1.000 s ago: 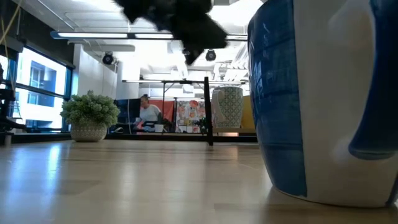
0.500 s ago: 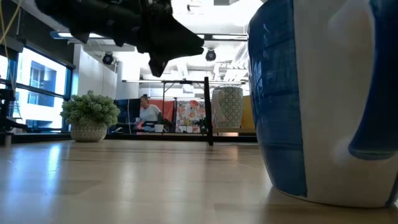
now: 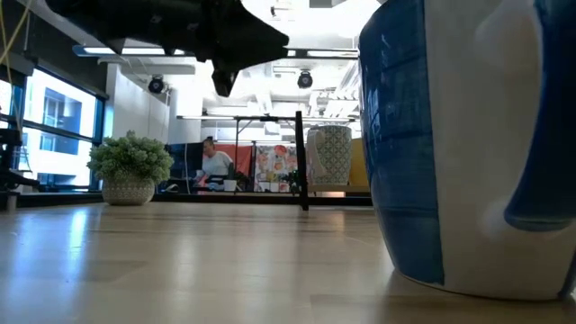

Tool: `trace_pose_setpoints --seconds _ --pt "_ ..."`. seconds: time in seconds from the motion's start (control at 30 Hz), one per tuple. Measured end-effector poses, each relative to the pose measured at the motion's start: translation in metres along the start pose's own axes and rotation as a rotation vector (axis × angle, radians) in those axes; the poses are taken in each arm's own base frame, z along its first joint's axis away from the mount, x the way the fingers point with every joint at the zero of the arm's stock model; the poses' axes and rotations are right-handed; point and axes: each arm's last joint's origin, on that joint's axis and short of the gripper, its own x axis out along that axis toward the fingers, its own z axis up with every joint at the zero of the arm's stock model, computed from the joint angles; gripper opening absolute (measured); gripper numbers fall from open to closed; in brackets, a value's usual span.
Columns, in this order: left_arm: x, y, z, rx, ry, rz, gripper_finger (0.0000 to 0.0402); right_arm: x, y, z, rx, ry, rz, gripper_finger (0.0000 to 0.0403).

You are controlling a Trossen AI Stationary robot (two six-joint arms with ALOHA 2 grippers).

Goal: Place coffee mugs
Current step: Put the orange patterned mug on the shelf

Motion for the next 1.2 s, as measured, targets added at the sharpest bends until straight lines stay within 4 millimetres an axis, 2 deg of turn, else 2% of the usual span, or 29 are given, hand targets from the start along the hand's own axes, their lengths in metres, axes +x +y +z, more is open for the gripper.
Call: trace_pose_setpoints --seconds 0.2,0.4,0.5,0.7,0.9,1.2 --pt "-0.001 0.001 -0.004 -0.029 0.048 0.017 0.0065 0.032 0.010 -0.002 -0.016 0.192 -0.020 0.0034" --pt "-0.001 0.001 -0.003 -0.040 0.046 0.016 0.0065 0.066 0.016 -0.005 0.002 0.224 0.008 0.0034" --pt "-0.001 0.001 -0.003 -0.048 0.046 0.016 0.0065 0.080 0.012 -0.014 0.048 0.311 0.013 0.0034" --pt "-0.001 0.001 -0.003 -0.049 0.047 0.010 0.0065 0.076 0.014 -0.011 0.070 0.268 -0.001 0.0034" --pt "-0.001 0.000 -0.004 -0.075 0.058 -0.022 0.0065 0.078 0.016 -0.011 0.099 0.301 0.011 0.0034" --pt "-0.001 0.000 -0.004 -0.075 0.059 -0.025 0.0065 0.094 0.021 -0.008 0.125 0.339 -0.084 0.0034"
